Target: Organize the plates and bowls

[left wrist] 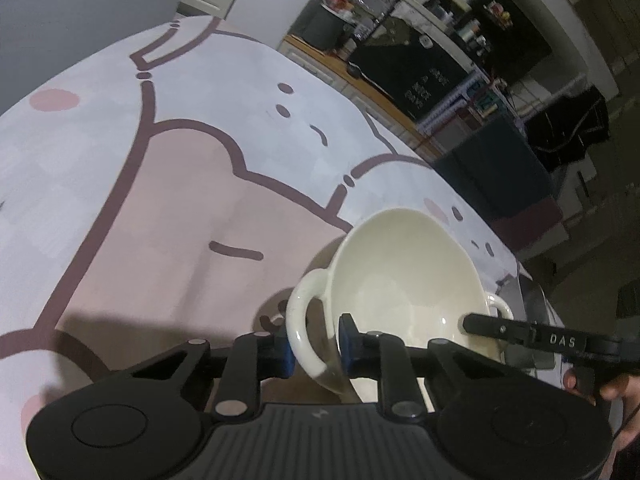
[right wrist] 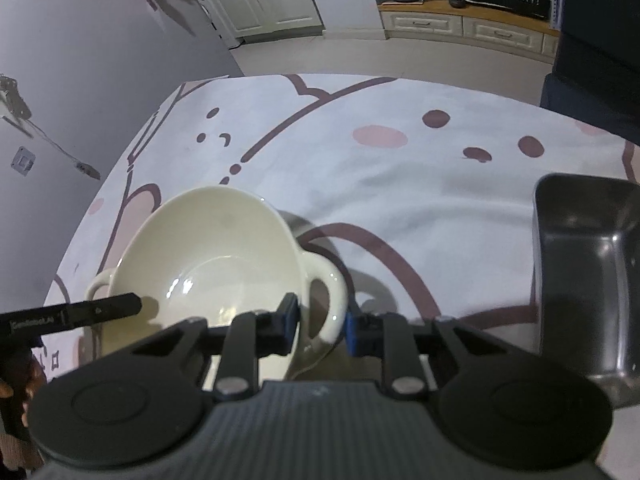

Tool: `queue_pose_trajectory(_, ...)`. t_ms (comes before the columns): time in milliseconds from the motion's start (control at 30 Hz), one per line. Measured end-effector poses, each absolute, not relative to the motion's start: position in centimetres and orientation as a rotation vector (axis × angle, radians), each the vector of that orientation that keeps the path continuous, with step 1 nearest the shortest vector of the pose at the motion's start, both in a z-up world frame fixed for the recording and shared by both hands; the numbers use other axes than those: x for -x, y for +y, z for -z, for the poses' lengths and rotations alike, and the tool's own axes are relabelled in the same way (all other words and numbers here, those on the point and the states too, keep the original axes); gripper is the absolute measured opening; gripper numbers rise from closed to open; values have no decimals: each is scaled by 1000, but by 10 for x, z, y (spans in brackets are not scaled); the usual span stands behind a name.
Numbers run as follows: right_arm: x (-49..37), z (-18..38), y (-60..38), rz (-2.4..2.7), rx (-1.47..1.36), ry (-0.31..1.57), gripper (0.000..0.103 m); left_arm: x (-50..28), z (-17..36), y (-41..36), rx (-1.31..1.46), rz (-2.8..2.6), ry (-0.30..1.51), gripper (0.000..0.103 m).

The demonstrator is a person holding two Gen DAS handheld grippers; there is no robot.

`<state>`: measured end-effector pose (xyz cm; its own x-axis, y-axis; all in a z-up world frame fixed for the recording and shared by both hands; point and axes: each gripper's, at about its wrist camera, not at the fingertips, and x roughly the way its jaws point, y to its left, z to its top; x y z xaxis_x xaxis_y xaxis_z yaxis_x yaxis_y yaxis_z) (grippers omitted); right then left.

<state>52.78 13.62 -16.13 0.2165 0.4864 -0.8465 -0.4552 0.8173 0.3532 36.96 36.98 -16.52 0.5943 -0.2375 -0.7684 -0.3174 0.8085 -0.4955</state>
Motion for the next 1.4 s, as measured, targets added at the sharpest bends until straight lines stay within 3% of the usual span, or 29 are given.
queue_pose_trajectory(467,-531,166,137,-678,-31,1202,28,-376,174,371,697,-30,951,18)
queue_pose_trajectory(1400,-501,150,139,-734,-11,1139,25,-350,150,367,594,-70,885,18)
